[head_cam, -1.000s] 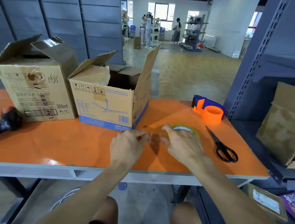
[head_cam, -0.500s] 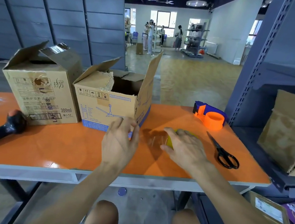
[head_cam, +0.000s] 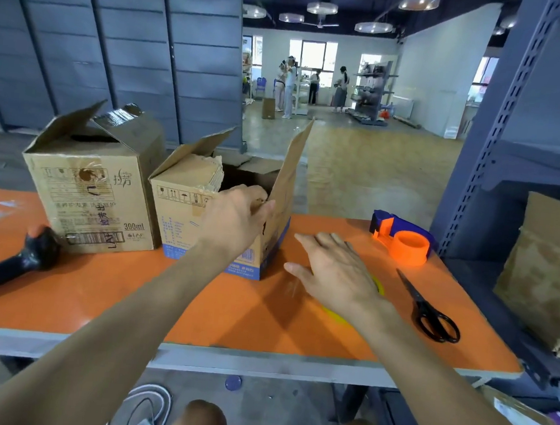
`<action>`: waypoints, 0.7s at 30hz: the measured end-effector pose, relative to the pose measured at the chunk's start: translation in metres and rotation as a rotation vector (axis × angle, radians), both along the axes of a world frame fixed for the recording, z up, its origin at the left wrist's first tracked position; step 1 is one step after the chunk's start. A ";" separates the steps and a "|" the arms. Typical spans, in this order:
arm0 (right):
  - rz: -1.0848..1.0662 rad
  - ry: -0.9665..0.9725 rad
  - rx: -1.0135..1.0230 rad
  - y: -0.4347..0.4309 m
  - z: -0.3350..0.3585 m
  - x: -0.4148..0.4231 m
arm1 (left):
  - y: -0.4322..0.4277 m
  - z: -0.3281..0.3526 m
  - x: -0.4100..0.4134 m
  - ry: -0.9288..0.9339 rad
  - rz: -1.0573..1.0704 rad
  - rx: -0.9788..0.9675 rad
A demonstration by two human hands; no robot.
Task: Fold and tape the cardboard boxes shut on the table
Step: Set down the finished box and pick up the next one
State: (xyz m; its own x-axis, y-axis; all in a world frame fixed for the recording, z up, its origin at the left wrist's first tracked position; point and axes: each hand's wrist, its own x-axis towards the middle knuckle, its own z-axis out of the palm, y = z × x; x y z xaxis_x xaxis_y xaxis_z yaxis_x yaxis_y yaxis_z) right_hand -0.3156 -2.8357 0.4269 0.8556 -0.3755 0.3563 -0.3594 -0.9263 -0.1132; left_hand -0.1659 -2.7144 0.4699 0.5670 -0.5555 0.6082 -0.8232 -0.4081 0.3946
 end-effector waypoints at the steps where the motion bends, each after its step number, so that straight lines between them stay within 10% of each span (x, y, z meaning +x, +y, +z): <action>1: 0.013 -0.008 0.028 0.001 0.004 0.002 | 0.001 0.003 0.000 0.039 -0.031 -0.027; 21: 0.191 -0.378 -0.064 0.020 0.068 0.013 | 0.053 0.052 -0.018 1.050 -0.389 -0.699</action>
